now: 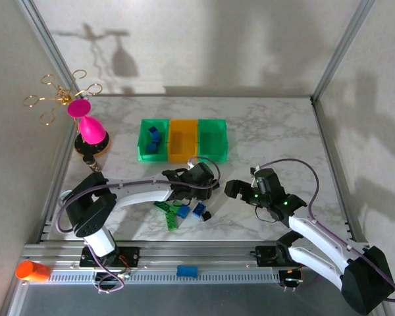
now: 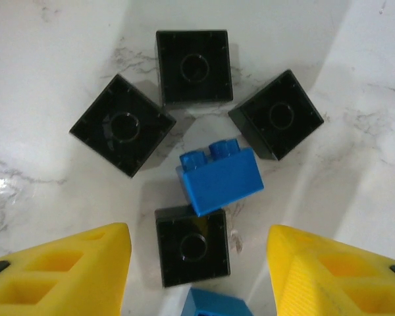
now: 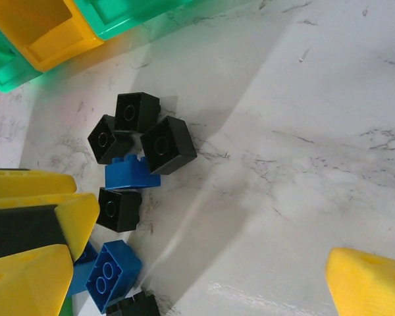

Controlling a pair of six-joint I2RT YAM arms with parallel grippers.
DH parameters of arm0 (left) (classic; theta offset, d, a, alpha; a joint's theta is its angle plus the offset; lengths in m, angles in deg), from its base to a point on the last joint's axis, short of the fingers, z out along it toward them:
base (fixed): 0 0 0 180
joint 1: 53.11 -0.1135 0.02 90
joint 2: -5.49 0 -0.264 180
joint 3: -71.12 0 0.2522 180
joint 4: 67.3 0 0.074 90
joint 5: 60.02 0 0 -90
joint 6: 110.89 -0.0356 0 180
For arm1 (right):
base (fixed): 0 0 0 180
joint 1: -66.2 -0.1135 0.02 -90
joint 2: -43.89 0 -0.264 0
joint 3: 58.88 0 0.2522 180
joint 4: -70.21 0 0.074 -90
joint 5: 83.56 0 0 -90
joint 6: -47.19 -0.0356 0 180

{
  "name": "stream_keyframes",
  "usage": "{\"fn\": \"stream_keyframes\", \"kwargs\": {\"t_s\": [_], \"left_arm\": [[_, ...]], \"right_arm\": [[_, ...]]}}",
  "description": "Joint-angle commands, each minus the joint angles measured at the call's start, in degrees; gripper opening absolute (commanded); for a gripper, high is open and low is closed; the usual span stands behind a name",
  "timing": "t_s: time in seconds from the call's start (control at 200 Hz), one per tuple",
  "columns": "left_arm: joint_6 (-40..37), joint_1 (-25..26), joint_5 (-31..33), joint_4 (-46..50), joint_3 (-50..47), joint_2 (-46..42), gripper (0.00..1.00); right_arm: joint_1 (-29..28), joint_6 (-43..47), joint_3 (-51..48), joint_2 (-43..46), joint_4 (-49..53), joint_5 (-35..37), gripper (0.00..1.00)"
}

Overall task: Sort the legos into containers by color
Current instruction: Pick up the lego from the center of the table.

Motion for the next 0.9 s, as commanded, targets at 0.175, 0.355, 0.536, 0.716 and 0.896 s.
{"fn": "stream_keyframes", "kwargs": {"t_s": [0.175,0.355,0.536,0.716,0.896], "left_arm": [[0.19,0.16,1.9,-0.28,5.11,5.32,0.57],[-0.34,0.22,2.25,0.15,6.8,7.66,0.56],[-1.39,0.06,3.36,1.08,8.01,9.32,0.55],[-1.67,0.0,4.37,1.45,8.67,10.38,0.52],[-1.58,-0.1,4.44,1.54,9.11,11.48,0.48]], "right_arm": [[2.93,-1.75,-1.19,1.39,1.78,0.46,0.99],[4.36,-1.03,-1.29,1.9,2.29,-0.36,0.99],[4.95,-0.52,-1.55,1.79,1.62,-1.11,0.99],[5.26,-0.39,-1.74,1.59,1.44,-1.43,0.99],[5.4,-0.43,-2.21,1.96,1.09,-1.71,0.99]]}}
